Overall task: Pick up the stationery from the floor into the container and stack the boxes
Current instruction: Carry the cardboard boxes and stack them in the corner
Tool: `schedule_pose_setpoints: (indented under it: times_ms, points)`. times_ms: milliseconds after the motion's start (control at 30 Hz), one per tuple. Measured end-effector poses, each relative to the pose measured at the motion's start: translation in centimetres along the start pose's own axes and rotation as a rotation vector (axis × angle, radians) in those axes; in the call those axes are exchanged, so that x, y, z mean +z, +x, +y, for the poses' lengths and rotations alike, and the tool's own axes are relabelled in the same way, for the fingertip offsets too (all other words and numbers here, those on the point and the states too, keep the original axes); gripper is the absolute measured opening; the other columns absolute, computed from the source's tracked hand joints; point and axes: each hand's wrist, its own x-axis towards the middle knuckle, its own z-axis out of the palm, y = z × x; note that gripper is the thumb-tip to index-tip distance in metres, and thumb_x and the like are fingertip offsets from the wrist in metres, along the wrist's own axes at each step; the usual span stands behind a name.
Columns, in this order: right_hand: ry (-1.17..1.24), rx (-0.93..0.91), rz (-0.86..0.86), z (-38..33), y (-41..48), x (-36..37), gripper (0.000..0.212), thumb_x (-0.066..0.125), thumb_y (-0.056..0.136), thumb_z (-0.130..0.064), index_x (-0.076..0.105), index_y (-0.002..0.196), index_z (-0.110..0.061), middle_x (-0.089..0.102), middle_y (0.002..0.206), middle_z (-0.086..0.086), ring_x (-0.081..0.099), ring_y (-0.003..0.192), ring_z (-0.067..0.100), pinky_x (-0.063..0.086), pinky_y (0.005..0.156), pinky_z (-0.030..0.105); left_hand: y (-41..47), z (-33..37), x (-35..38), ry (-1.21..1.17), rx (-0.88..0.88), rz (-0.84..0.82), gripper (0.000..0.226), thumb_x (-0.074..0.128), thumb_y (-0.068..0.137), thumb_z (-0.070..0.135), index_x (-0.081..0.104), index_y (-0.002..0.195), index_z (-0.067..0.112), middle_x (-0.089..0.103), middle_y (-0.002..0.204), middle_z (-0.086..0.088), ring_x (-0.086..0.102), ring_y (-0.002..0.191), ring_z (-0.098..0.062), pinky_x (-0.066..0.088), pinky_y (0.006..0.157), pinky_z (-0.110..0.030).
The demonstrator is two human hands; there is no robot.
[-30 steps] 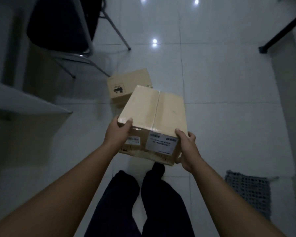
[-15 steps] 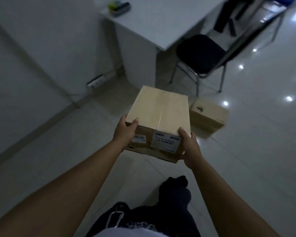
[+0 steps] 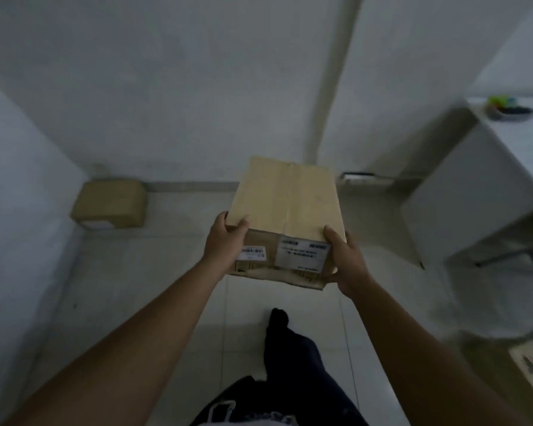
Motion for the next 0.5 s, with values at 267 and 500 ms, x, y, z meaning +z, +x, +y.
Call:
schedule_pose_setpoints:
  times_ms: [267,500]
  points:
    - [-0.27,-0.048,-0.253,-3.6,8.3,18.2,0.056,0.058,0.089,-0.045,0.039,0.136,-0.022,0.056,0.117,0.005,0.057,0.087,0.015,0.051,0.083,0.056,9.4,-3.7,-12.8,-0.111,-0.239,0.337,0.045,0.062,0.086,0.041,0.051,0.122,0.017,0.056,0.104,0.003,0.052,0.077,-0.01,0.039,0.058,-0.023]
    - [-0.484,-0.049,-0.477,-5.9,15.2,33.6,0.053,0.058,0.087,-0.051,0.04,0.132,-0.03,0.053,0.11,-0.003,0.053,0.087,0.014,0.048,0.077,0.047,17.0,-7.3,-22.1,-0.331,-0.485,0.479,0.036,0.061,0.087,0.038,0.056,0.112,0.013,0.064,0.11,-0.01,0.064,0.091,-0.026,0.055,0.085,-0.046]
